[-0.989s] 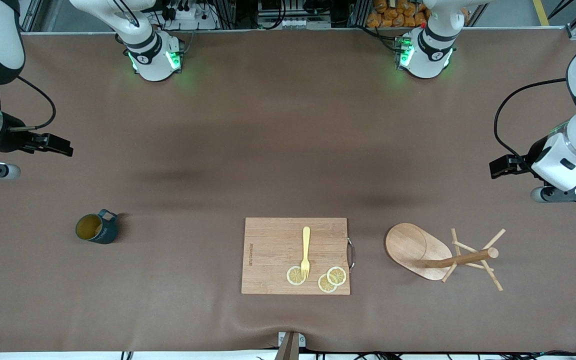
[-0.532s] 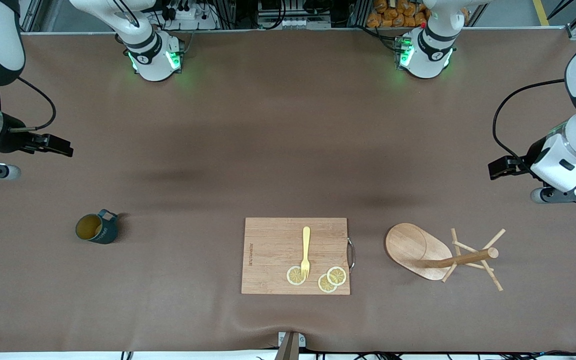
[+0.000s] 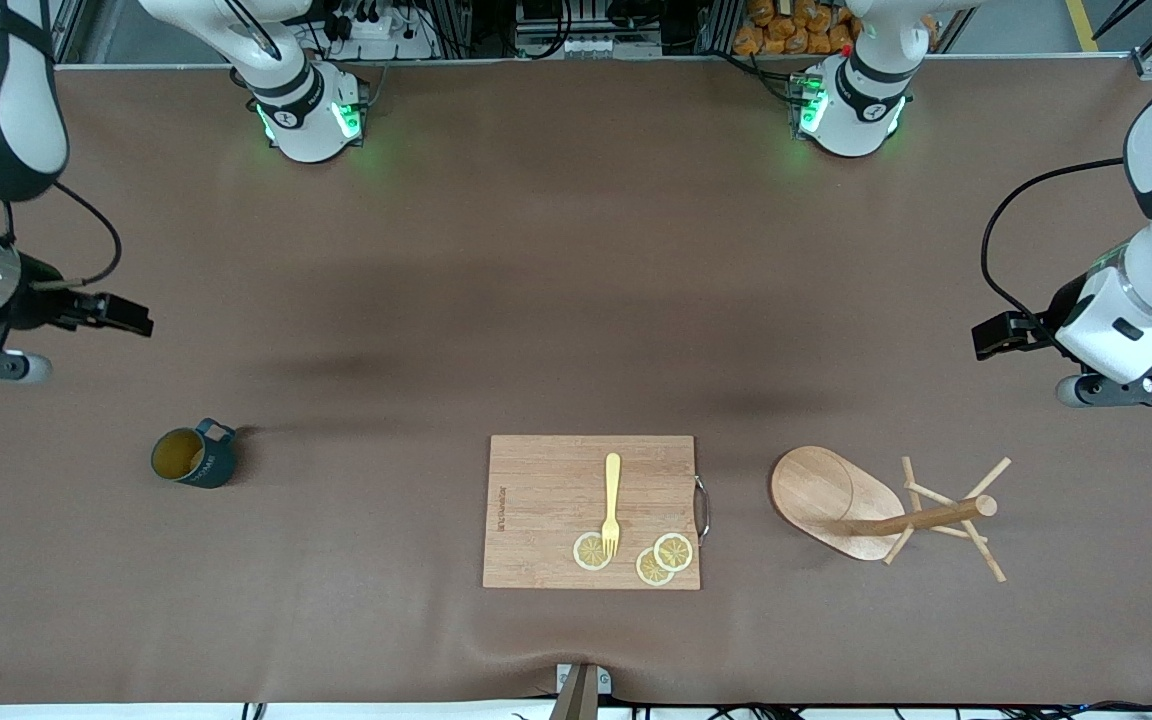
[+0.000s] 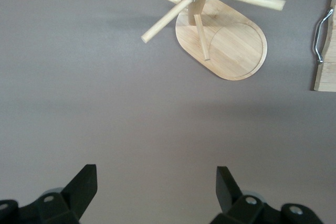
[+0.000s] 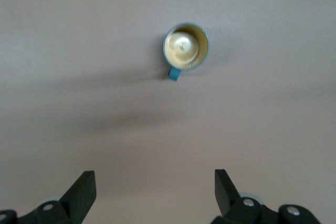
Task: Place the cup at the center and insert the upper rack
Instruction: 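Move the right gripper toward the teal mug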
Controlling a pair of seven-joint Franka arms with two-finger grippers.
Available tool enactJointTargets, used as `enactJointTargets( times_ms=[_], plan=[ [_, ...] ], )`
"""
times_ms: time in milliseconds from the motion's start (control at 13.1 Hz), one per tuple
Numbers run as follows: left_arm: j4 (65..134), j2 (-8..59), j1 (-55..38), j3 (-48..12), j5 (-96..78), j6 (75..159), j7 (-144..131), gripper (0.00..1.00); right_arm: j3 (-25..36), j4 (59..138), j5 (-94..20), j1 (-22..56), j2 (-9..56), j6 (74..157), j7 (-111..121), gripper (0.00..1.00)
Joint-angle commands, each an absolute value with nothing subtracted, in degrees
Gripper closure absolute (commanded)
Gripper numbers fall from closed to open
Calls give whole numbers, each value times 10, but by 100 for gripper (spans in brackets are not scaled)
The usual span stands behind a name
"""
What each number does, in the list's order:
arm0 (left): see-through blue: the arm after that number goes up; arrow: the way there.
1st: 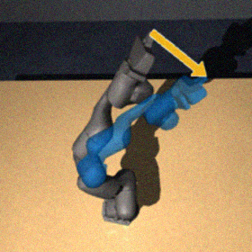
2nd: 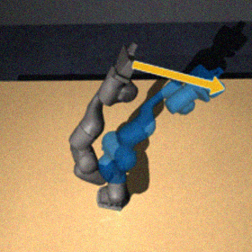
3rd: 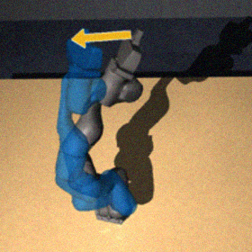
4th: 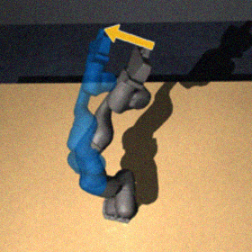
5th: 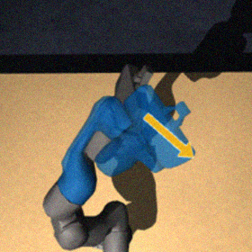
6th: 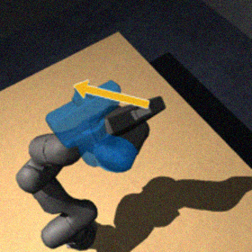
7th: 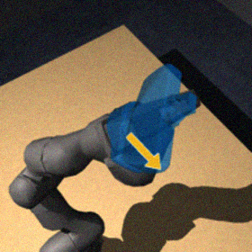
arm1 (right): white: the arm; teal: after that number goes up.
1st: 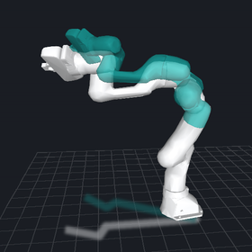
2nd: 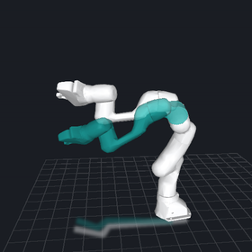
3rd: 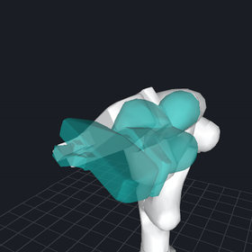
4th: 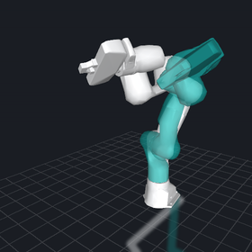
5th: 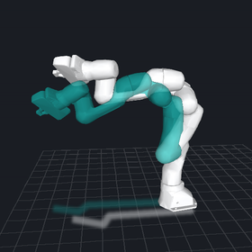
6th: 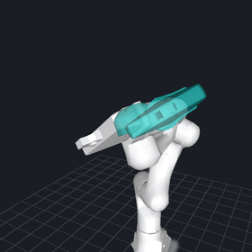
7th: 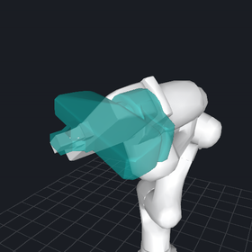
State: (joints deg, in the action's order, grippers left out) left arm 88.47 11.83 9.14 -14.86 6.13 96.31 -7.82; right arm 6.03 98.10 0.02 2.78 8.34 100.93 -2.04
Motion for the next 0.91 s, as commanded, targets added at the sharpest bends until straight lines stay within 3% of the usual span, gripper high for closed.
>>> enactJointTargets(
  times_ms=[0,380,608,837],
  plan=[
    [879,117,90,-153,65,957,-80,0,60,963,-4,26,142,1062,-23,0],
    [871,130,101,-159,49,958,-76,0,60,960,-4,19,222,1201,3,0],
    [872,132,109,-156,51,958,-74,0,60,946,-3,13,257,1216,7,0],
    [871,131,109,-154,55,958,-75,0,60,918,-3,13,297,1220,7,6]
  ],
)
